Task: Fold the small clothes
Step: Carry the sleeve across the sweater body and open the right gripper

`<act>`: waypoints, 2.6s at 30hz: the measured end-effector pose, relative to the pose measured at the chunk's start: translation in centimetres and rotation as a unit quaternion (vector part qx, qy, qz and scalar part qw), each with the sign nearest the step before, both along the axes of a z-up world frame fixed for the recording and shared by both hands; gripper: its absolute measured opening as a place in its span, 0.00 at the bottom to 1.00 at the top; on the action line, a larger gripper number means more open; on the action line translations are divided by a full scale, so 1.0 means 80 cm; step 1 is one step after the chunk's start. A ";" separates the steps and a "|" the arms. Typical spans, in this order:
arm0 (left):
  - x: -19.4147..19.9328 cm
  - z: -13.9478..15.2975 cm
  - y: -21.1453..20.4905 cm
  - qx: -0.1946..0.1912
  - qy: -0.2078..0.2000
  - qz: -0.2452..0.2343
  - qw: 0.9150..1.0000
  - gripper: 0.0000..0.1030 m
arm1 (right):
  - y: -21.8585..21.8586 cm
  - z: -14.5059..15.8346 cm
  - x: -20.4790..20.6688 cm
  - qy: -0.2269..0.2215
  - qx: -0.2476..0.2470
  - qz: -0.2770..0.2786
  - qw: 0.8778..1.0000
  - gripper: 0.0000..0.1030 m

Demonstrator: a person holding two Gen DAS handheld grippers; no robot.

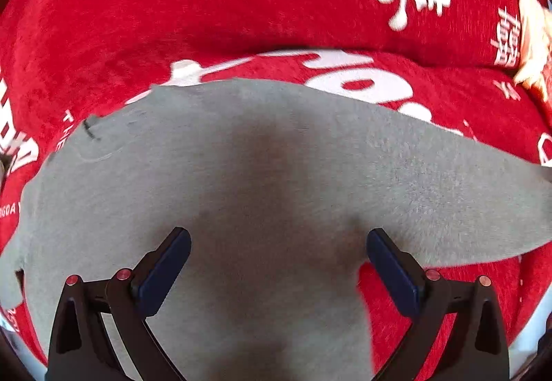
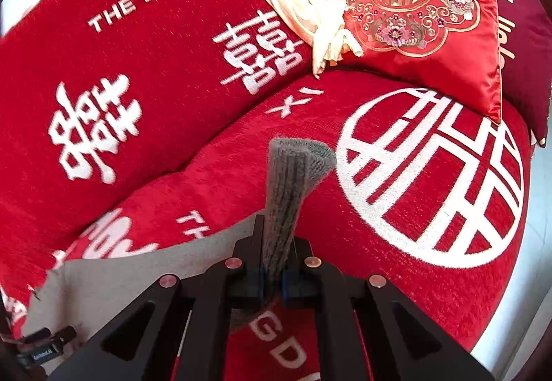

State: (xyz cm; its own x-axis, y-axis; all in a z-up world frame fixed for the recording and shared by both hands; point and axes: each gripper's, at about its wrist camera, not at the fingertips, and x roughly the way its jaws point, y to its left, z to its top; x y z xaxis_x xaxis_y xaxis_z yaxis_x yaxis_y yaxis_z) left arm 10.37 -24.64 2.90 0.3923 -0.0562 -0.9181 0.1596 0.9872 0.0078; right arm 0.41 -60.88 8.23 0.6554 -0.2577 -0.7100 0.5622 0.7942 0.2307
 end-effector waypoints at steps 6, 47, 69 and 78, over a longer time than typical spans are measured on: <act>-0.024 0.003 0.073 -0.027 0.001 0.036 0.999 0.99 | 0.028 0.030 0.003 -0.023 0.021 0.012 0.999 0.07; -0.135 0.002 0.440 -0.102 -0.041 0.182 0.977 0.99 | 0.611 0.063 0.123 0.002 -0.027 0.298 0.954 0.07; -0.153 -0.005 0.502 -0.111 -0.038 0.232 0.966 0.99 | 0.763 -0.072 0.128 0.097 -0.028 0.398 0.912 0.08; -0.158 0.006 0.512 -0.119 -0.039 0.260 0.957 0.99 | 0.791 -0.046 0.115 0.072 0.016 0.479 0.875 0.71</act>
